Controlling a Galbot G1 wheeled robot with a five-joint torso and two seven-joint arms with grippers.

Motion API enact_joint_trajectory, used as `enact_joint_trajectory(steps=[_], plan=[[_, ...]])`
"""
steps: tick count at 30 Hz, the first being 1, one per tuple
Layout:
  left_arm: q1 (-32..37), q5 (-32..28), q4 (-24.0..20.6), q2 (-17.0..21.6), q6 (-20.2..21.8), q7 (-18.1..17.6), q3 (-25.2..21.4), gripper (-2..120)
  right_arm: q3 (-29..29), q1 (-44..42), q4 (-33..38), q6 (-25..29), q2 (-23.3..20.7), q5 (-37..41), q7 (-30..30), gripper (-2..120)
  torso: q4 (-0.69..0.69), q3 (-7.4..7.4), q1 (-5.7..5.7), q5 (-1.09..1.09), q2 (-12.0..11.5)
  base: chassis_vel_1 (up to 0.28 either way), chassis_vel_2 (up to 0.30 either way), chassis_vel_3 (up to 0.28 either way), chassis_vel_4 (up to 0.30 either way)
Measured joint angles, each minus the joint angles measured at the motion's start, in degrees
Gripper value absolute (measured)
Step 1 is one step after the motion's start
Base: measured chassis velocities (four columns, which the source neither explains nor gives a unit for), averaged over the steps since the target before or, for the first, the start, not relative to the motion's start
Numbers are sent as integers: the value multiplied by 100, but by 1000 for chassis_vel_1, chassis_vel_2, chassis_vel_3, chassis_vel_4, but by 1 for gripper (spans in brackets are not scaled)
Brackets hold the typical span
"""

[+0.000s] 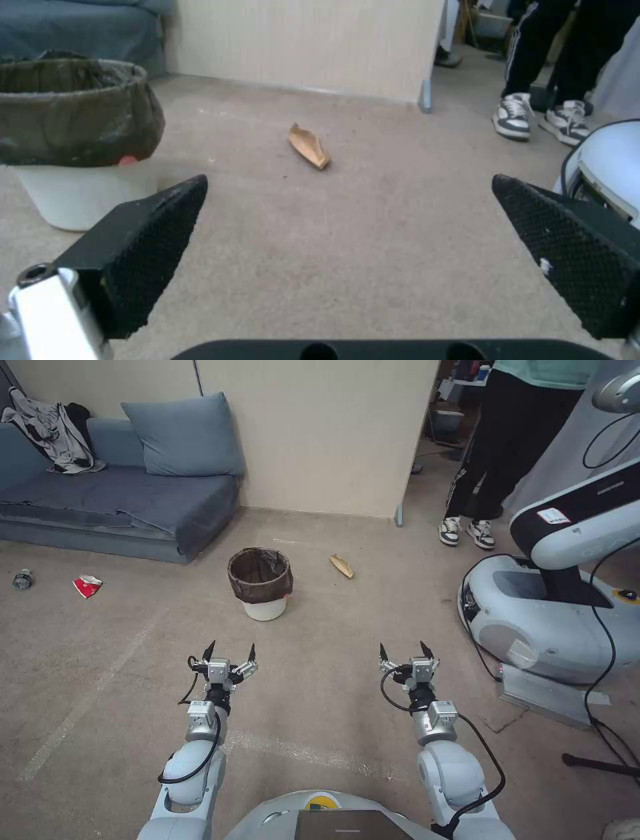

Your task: Pick up the trash bin, then pick up the garbage from the floor and place it into the trash bin.

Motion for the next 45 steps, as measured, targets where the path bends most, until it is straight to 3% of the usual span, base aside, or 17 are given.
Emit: enact_joint_trajectory(steps=[2, 6, 10, 14, 20, 30, 36, 39, 41, 45], plan=[[27, 2, -80, -4, 51, -5, -14, 100, 20, -13, 75, -39, 19, 0, 1, 100, 1, 0, 0, 0, 0, 0, 0, 0, 0], [270, 48, -829, -42, 510, -71, -147, 100, 219, -149, 842, -411, 199, 23, 44, 100, -1, 0, 0, -1, 0, 0, 0, 0, 0], [403, 76, -1251, -65, 769, -108, -217, 100, 331, -222, 1269, -626, 303, 42, 72, 100, 0, 0, 0, 0, 0, 0, 0, 0, 0], [673, 130, -2069, -110, 1279, -184, -365, 100, 559, -380, 2128, -1059, 510, 82, 128, 100, 0, 0, 0, -1, 0, 0, 0, 0, 0], [975, 138, -2827, -124, 1758, -271, -606, 100, 692, -469, 2616, -1304, 628, 105, 162, 100, 0, -1, 0, 3, 0, 0, 0, 0, 0], [1052, 86, -2865, -98, 1791, -296, -679, 100, 753, -483, 2634, -1615, 628, 268, -52, 100, 0, 0, 0, 0, 0, 0, 0, 0, 0], [1031, 40, -2481, -85, 1313, -319, -644, 100, 754, -483, 2604, -1612, 623, 278, -82, 100, 0, 0, 0, -1, 0, 0, 0, 0, 0], [1036, 62, -2281, -65, 1051, -324, -655, 100, 755, -486, 2485, -1460, 622, 274, -158, 100, 0, 0, 0, -2, 0, 0, 0, 0, 0], [1055, 89, -2178, -63, 900, -361, -660, 100, 736, -502, 2034, -940, 622, 230, -394, 100, 1, 0, 0, 1, 0, 0, 0, 0, 0], [1074, 145, -2169, -80, 864, -404, -664, 100, 725, -507, 1836, -683, 620, 199, -504, 100, 0, 0, 0, 0, 0, 0, 0, 0, 0]])
